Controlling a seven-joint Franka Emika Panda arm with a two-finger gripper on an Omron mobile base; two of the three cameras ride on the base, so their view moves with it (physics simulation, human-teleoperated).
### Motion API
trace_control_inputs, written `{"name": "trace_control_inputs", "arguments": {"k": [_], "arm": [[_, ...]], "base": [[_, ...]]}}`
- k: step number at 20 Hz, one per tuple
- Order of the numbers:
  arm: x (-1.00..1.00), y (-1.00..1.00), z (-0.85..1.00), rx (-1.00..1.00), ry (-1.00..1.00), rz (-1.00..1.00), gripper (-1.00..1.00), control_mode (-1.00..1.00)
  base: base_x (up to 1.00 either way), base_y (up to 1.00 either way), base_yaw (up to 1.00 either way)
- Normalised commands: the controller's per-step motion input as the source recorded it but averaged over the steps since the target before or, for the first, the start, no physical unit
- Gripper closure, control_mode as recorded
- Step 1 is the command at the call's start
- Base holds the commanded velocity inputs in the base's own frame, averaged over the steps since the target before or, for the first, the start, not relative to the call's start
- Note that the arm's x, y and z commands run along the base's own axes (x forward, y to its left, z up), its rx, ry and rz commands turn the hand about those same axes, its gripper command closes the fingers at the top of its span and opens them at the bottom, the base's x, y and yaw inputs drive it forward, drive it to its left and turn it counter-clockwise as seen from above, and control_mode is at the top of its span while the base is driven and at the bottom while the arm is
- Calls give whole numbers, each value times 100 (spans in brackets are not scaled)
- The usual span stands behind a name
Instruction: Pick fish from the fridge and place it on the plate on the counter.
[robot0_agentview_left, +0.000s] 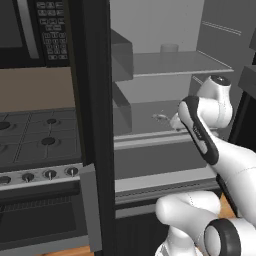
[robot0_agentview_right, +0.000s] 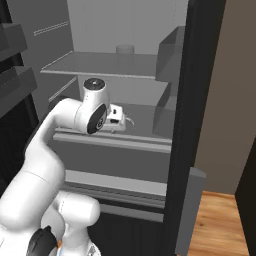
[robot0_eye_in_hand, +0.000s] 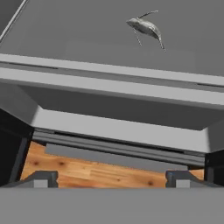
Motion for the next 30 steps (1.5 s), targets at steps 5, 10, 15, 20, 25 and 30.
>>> {"name": "trace_control_inputs", "arguments": {"k": [5, 10, 15, 20, 25, 30], "arm": [[29, -64, -43, 0, -10, 7, -100, -100], [57, -42, -37, 0, -6, 2, -100, -100], [84, -27, -18, 0, -1, 0, -100, -100], [95, -3, 0, 0, 0, 0, -100, -100], [83, 0, 3, 0, 5, 0, -100, -100], [61, 0, 0, 0, 7, 0, -100, -100]], "base": [[0, 0, 0], [0, 0, 0], [0, 0, 0], [0, 0, 0], [0, 0, 0], [0, 0, 0]]}}
